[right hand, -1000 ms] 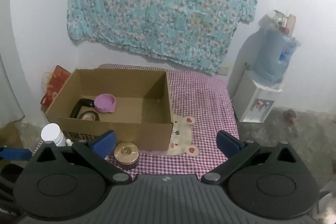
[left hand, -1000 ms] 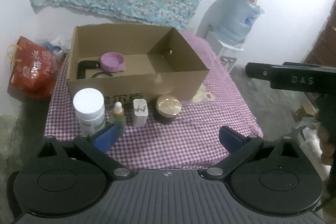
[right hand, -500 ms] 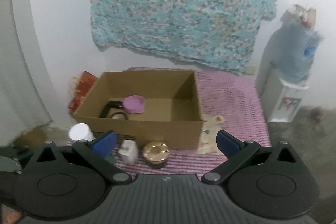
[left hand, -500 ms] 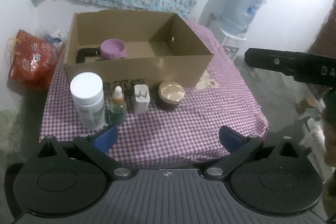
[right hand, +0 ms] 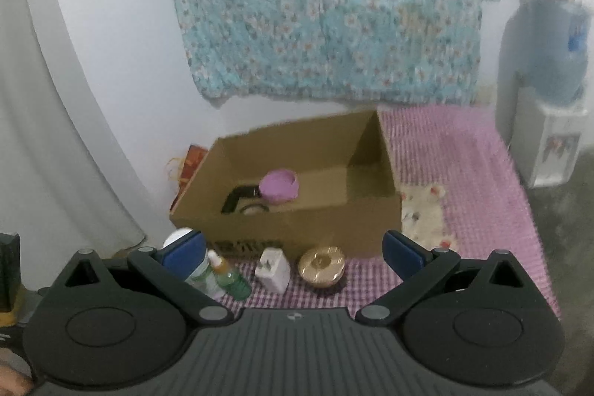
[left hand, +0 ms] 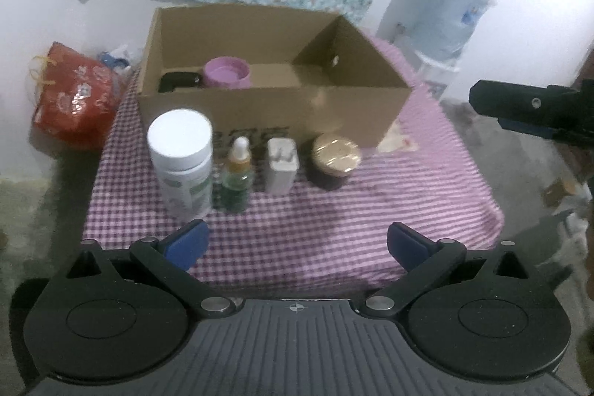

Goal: Organize rigid objects
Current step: 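Pull the right gripper back out of the box above the table, then reach the right gripper to the gold-lidded jar and close on it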

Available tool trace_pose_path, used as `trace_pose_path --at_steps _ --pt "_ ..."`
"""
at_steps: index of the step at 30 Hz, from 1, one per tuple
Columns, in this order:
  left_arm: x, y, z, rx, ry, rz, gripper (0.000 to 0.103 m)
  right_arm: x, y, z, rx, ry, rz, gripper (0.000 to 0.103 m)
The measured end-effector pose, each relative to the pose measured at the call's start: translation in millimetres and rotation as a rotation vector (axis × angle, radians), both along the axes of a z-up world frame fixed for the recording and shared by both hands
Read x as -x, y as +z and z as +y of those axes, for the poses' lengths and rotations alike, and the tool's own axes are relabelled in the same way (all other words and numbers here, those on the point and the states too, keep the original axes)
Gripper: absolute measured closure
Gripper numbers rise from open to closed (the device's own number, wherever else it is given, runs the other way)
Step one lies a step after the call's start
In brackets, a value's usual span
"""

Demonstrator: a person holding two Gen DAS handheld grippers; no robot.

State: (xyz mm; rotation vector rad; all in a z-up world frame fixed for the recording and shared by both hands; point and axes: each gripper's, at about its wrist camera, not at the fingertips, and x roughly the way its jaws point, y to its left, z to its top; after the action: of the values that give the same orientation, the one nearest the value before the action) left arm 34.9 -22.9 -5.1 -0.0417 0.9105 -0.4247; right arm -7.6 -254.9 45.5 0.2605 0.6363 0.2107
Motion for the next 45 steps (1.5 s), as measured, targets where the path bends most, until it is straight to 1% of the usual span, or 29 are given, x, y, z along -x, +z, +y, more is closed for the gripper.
trace_pose_path --at_steps 3,5,9,10,11,13,15,16,17,19,21,23,26,32,34,38,45 --pt "-5.3 -9.1 0.7 -0.031 0.019 -0.006 0.000 -15.2 -14.9 2.4 -0.018 0.015 0.065 0.000" --pt "-9.7 -15.1 -0.2 -0.061 0.021 -0.026 0.000 -24.5 -22.9 5.7 -0.037 0.032 0.087 0.000" --pt "-21.3 -21.6 -6.4 -0.092 -0.013 -0.066 0.004 -45.7 -42.1 11.6 -0.085 0.053 0.134 0.003" --pt "-24.3 -22.6 -10.3 -0.101 -0.030 -0.079 0.005 -50.8 -47.4 13.0 -0.087 0.048 0.149 0.006" --pt "-26.0 -23.6 -14.5 -0.109 -0.049 -0.094 0.008 -56.5 -53.1 13.6 -0.087 0.042 0.165 0.008" --pt "-29.7 -26.3 -24.4 -0.123 -0.096 -0.120 0.010 -66.2 -62.7 12.7 -0.088 0.027 0.190 0.017" --pt "-33.8 -28.7 -35.8 -0.133 -0.148 -0.140 0.015 -76.0 -71.4 8.0 -0.088 0.014 0.206 0.023" --pt "-36.0 -30.2 -41.5 -0.137 -0.171 -0.146 0.021 -81.0 -75.6 5.0 -0.084 0.007 0.214 0.027" --pt "-38.9 -32.6 -47.1 -0.141 -0.197 -0.148 0.025 -85.1 -78.7 1.6 -0.083 0.004 0.220 0.029" --pt "-43.3 -37.0 -58.0 -0.145 -0.243 -0.153 0.028 -94.3 -86.3 -6.6 -0.094 0.001 0.236 0.034" --pt "-47.8 -42.0 -66.2 -0.150 -0.275 -0.154 0.033 -101.3 -93.0 -15.7 -0.123 0.001 0.253 0.039" --pt "-54.0 -46.2 -74.2 -0.159 -0.299 -0.150 0.039 -107.7 -99.9 -23.9 -0.153 0.001 0.268 0.040" --pt "-62.7 -53.1 -85.6 -0.177 -0.310 -0.142 0.044 -116.8 -111.3 -32.6 -0.195 0.008 0.286 0.045" --pt "-80.9 -66.6 -93.6 -0.210 -0.305 -0.089 0.048 -135.2 -134.4 -38.1 -0.268 0.029 0.336 0.054" --pt "-85.8 -70.1 -94.8 -0.216 -0.296 -0.065 0.050 -138.9 -141.8 -38.6 -0.289 0.031 0.352 0.060" --pt "-89.0 -70.0 -94.7 -0.181 -0.282 -0.048 0.050 -143.1 -150.4 -40.3 -0.337 0.036 0.371 0.061" --pt "-88.2 -66.9 -91.3 -0.114 -0.279 0.004 0.050 -134.6 -150.1 -44.4 -0.359 0.028 0.403 0.061"
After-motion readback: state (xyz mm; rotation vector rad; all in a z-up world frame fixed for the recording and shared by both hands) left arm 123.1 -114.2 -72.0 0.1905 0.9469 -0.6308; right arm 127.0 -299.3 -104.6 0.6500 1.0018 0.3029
